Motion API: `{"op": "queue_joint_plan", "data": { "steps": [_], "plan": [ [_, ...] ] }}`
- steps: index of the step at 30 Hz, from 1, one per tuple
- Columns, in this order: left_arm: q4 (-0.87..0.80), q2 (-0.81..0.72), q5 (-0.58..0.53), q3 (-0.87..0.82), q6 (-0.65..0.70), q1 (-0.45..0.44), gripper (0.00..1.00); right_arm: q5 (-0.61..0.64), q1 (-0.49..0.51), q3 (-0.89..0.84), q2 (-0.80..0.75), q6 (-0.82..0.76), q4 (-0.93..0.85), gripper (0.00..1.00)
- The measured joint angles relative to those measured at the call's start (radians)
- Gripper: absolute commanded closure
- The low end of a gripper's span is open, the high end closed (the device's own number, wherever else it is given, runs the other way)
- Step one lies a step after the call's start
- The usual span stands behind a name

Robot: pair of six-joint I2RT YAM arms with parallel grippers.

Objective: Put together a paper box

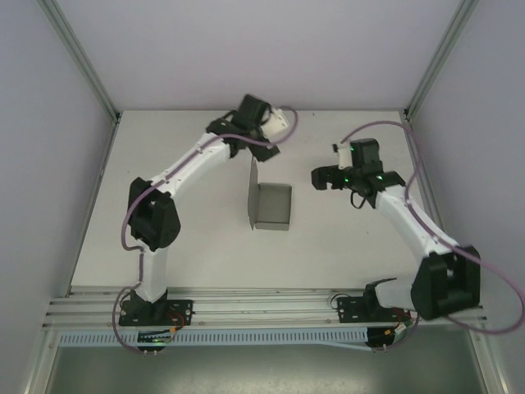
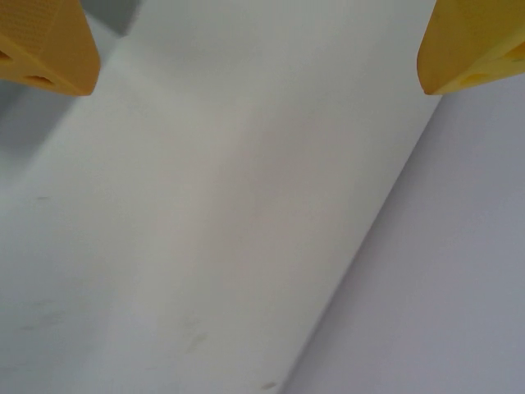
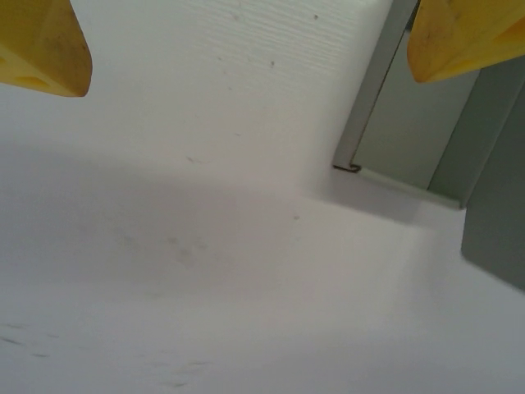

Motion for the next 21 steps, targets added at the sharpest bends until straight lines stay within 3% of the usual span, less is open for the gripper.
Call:
{"op": "queue_joint_plan", "data": {
  "steps": [7, 11, 14, 21],
  "plan": [
    [0.031, -0.100, -0.001, -0.163, -0.224, 0.164, 0.01, -0.083, 0.138, 0.312, 0.389, -0.325, -0.111, 0.06],
    [0.055, -0.146, -0.005, -0.283, -0.296, 0.177, 0.02, -0.115, 0.166, 0.506, 0.594, -0.448, -0.210, 0.18],
    [0.059, -0.159, -0.010, -0.332, -0.328, 0.177, 0.01, -0.139, 0.174, 0.634, 0.721, -0.501, -0.295, 0.19],
    [0.102, -0.204, 0.011, -0.443, -0.386, 0.205, 0.02, -0.146, 0.203, 0.700, 0.834, -0.554, -0.380, 0.28]
  ]
}}
